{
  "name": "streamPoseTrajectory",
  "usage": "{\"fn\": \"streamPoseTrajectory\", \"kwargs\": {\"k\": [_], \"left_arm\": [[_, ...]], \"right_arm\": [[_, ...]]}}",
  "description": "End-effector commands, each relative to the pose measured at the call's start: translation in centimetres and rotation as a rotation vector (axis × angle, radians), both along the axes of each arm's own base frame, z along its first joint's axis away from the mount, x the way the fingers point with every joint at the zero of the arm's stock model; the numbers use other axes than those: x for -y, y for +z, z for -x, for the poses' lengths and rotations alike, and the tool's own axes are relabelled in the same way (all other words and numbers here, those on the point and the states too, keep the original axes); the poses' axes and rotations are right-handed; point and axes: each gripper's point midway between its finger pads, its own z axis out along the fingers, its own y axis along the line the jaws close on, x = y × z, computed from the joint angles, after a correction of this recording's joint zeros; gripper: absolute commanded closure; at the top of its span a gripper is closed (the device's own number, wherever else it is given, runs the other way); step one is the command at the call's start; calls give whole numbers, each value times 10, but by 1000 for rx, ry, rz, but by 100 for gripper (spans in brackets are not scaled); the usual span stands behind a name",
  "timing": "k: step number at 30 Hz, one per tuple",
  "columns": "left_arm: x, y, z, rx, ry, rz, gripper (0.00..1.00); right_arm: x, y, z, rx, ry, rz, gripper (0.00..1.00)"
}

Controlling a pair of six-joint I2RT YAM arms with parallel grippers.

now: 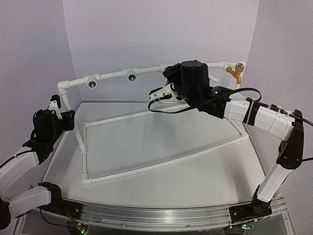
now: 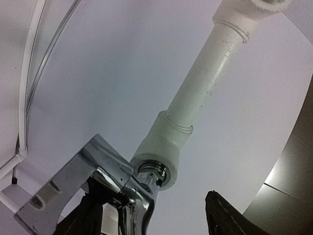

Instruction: Install the water faucets

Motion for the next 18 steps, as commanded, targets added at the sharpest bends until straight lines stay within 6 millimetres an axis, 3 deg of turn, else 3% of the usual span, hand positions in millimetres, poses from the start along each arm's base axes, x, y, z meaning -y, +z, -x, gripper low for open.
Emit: {"fn": "streamPoseTrajectory", "kwargs": {"k": [1, 7, 8, 11, 14, 18], "left_arm": [[31, -15, 6, -96, -130, 147, 100], [31, -14, 7, -94, -130, 147, 100], [31, -14, 7, -95, -130, 147, 100], [31, -13, 7, -93, -130, 147, 100], [31, -14, 7, -95, -130, 147, 100], [31, -13, 7, -95, -132, 147, 100]], "right_arm": [[-2, 12, -15, 97, -19, 149, 35], [-5, -6, -27, 67, -75, 85, 54], [-6, -7, -29, 65, -84, 58, 61], [-6, -15, -32, 55, -111, 3, 65], [-6, -15, -36, 46, -145, -129, 85], [-7, -2, -45, 22, -215, -433, 94]]}}
